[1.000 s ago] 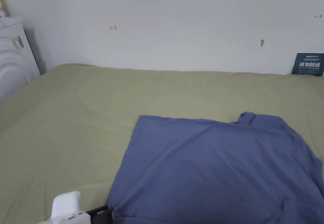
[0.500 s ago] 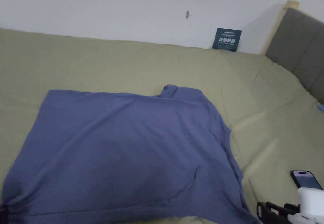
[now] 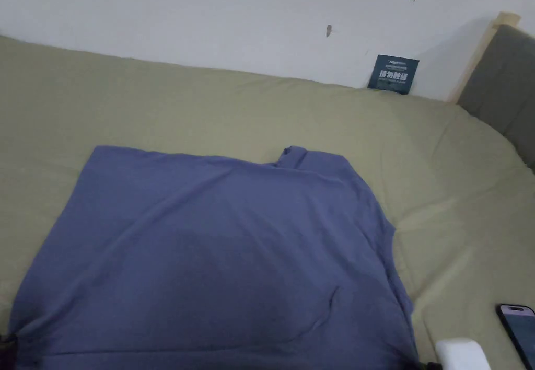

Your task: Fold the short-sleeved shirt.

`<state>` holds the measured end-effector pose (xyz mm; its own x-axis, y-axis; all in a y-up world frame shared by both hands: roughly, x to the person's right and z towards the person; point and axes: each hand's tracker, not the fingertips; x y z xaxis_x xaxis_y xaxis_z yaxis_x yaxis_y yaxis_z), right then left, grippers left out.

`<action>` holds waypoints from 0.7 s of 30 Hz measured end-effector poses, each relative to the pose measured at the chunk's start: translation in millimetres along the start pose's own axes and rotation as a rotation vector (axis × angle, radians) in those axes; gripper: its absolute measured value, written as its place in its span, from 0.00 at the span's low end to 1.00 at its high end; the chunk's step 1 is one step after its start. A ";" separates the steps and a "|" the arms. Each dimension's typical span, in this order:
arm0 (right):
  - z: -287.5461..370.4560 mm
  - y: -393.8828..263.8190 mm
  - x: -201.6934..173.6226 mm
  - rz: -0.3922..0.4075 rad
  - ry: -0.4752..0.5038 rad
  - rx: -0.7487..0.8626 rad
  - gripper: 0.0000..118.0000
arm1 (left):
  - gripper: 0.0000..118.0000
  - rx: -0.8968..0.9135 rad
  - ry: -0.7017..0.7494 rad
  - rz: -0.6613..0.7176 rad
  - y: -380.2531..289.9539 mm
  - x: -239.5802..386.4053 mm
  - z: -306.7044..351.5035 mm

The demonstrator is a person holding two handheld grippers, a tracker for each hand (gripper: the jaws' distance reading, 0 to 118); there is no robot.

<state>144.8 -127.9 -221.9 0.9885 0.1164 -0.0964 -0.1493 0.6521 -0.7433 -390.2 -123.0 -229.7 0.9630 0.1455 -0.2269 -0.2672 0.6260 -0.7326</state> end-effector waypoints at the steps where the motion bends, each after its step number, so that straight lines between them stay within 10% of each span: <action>1: 3.0 4.8 -2.2 -0.010 0.013 0.008 0.06 | 0.03 0.004 -0.004 0.003 0.1 0.7 1.2; 21: -8.3 147.0 33.7 0.029 0.089 -0.024 0.06 | 0.03 0.027 -0.022 -0.122 130.1 18.8 -27.8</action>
<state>156.5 -34.4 -339.9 0.9822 0.0675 -0.1755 -0.1783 0.6309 -0.7551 -407.8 -60.2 -347.1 0.9889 0.0840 -0.1230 -0.1476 0.6601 -0.7366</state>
